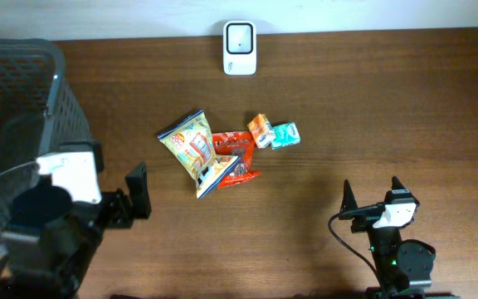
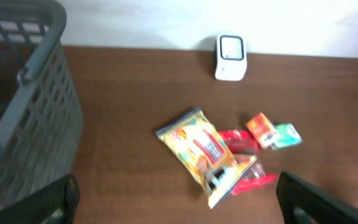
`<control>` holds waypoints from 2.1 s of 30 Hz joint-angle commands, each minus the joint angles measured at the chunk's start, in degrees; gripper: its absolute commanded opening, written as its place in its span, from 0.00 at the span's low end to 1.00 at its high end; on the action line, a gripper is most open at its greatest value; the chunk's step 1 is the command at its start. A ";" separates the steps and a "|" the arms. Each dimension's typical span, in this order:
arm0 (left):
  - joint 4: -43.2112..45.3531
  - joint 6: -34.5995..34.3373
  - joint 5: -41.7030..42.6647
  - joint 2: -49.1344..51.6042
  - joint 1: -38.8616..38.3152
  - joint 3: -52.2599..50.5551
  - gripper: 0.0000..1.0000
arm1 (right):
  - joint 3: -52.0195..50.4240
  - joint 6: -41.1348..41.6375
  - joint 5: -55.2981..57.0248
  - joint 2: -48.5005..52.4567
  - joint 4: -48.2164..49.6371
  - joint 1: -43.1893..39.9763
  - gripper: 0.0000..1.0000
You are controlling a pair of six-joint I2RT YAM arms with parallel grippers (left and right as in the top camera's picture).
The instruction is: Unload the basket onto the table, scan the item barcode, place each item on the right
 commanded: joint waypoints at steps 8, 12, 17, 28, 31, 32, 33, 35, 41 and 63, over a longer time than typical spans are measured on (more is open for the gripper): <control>7.08 7.87 5.84 -0.42 0.52 -9.90 0.99 | -0.52 -0.37 0.70 -0.37 -0.15 -0.33 0.98; 6.93 7.89 5.84 0.02 0.52 -9.90 0.99 | -0.52 -0.37 0.70 -0.37 -0.15 -0.33 0.98; 7.06 7.87 5.84 0.04 0.52 -9.90 0.99 | -0.52 -0.37 0.70 -0.37 -0.15 -0.33 0.98; 7.02 7.89 5.84 0.04 0.52 -9.90 0.99 | -0.52 -0.37 0.70 -0.37 0.90 -0.33 0.99; 7.02 7.89 5.84 0.04 0.52 -9.90 0.99 | -0.52 2.91 -8.76 -0.37 8.74 -0.31 0.98; 7.02 7.89 5.84 0.04 0.52 -9.90 0.99 | -0.52 7.50 -17.31 -0.37 12.76 -0.31 0.98; 7.02 7.89 5.84 0.04 0.52 -9.90 0.99 | -0.52 9.90 -23.19 -0.37 15.13 -0.33 0.99; 7.02 7.87 5.84 0.04 0.52 -9.90 0.99 | -0.52 12.46 -32.37 -0.37 21.51 -0.31 0.98; 6.99 7.89 5.84 0.04 0.52 -9.90 0.99 | 1.49 16.90 -29.97 -0.26 38.80 -0.33 0.98; 6.40 7.89 5.84 0.04 0.52 -9.90 0.99 | 68.59 14.49 -61.70 70.97 -22.45 -0.31 0.98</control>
